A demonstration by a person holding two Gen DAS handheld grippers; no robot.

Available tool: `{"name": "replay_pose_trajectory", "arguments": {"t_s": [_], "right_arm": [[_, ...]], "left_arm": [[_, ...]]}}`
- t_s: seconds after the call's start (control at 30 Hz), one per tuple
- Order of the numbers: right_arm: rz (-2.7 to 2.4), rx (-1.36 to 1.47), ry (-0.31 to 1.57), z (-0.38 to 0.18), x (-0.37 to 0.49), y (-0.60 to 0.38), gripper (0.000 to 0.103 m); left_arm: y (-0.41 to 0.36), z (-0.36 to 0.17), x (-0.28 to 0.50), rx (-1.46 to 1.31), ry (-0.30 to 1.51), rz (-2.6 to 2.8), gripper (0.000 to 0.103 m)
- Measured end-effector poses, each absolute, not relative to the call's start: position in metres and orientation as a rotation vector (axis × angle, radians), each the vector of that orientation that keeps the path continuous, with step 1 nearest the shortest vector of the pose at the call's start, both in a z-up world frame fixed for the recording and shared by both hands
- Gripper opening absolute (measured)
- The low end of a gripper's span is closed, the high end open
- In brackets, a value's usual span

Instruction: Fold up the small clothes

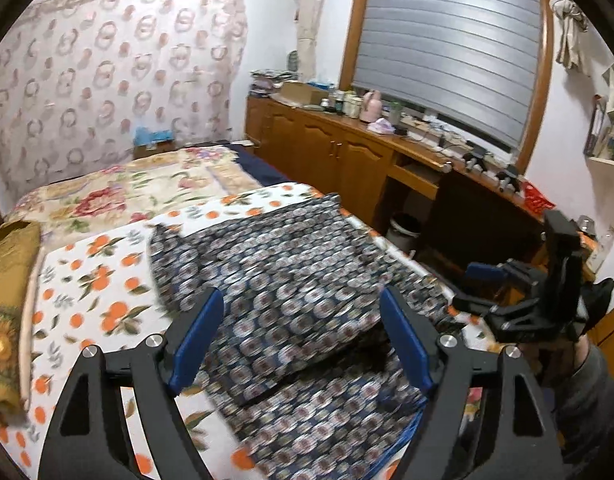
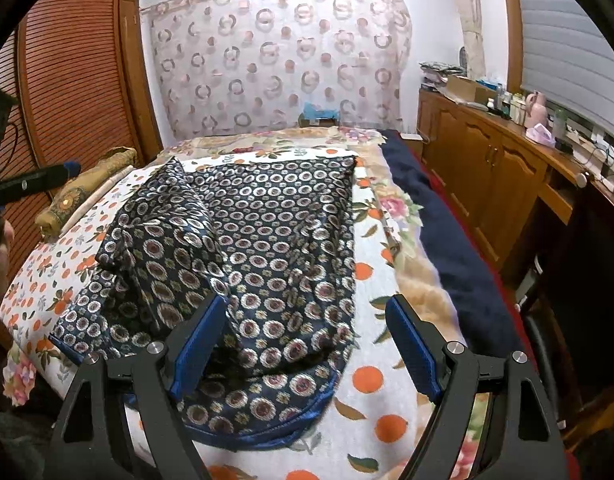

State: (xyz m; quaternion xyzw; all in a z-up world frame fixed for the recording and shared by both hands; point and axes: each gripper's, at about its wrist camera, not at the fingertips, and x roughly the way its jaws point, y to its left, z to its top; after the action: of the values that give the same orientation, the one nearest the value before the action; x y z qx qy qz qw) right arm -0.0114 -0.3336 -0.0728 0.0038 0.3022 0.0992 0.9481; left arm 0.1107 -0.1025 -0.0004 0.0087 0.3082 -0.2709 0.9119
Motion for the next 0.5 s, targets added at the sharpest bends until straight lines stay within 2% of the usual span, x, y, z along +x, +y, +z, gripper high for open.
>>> {"name": "replay_pose_trajectory", "arguments": {"t_s": [0.5], "right_arm": [[0.346,-0.051,0.544,-0.043,-0.009,-0.27,0.084]], "left_arm": [[-0.039,-0.025,0.091,-0.014,0.634,-0.388,0.081]]}}
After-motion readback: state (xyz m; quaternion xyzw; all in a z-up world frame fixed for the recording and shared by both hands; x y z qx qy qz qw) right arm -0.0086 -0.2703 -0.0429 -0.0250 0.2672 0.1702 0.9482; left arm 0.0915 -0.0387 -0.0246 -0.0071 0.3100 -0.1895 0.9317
